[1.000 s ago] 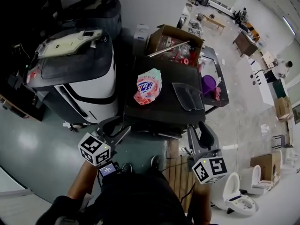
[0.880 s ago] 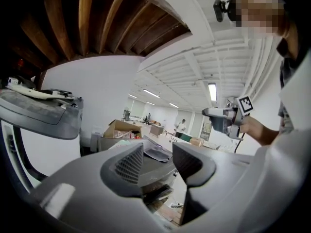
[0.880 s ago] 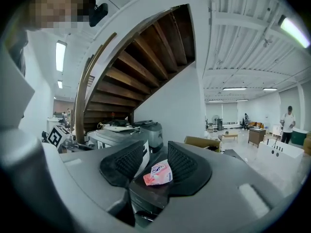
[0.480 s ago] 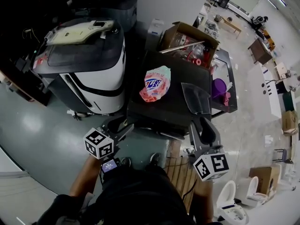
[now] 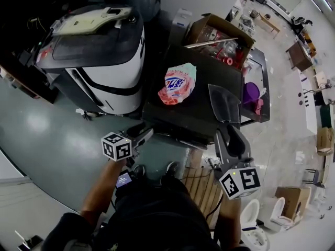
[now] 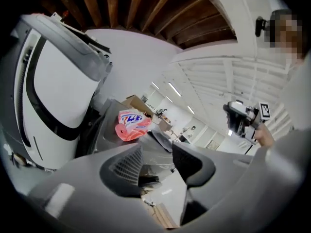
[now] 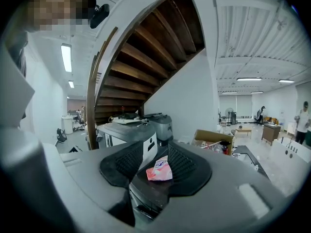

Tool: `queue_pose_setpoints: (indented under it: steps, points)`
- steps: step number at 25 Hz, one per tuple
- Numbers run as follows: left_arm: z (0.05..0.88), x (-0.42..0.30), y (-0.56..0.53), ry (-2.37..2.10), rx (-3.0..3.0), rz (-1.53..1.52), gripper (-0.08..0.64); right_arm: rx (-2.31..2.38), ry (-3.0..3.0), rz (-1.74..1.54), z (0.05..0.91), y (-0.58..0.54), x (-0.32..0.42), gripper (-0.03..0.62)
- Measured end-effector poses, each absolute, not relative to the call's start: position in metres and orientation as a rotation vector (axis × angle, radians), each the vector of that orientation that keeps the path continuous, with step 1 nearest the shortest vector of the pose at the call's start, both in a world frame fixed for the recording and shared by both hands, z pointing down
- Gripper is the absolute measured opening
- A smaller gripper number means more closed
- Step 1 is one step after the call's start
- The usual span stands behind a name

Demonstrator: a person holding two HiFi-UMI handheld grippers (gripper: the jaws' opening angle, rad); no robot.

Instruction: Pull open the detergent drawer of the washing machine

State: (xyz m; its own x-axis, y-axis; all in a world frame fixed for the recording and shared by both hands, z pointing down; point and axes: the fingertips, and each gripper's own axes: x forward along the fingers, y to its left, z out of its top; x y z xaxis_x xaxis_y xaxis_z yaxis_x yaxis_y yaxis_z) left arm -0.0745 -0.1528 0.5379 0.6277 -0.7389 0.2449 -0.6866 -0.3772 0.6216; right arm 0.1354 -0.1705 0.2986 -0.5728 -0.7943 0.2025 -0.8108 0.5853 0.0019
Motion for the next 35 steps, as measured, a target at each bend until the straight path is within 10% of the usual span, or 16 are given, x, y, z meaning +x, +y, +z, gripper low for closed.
queue_pose_setpoints:
  steps: [35]
  points:
    - [0.753,-0.047,-0.212,-0.952,1.715,-0.421,0.232,1.243,-2.522,0.181,0.33,-0.218,0.149,0.152]
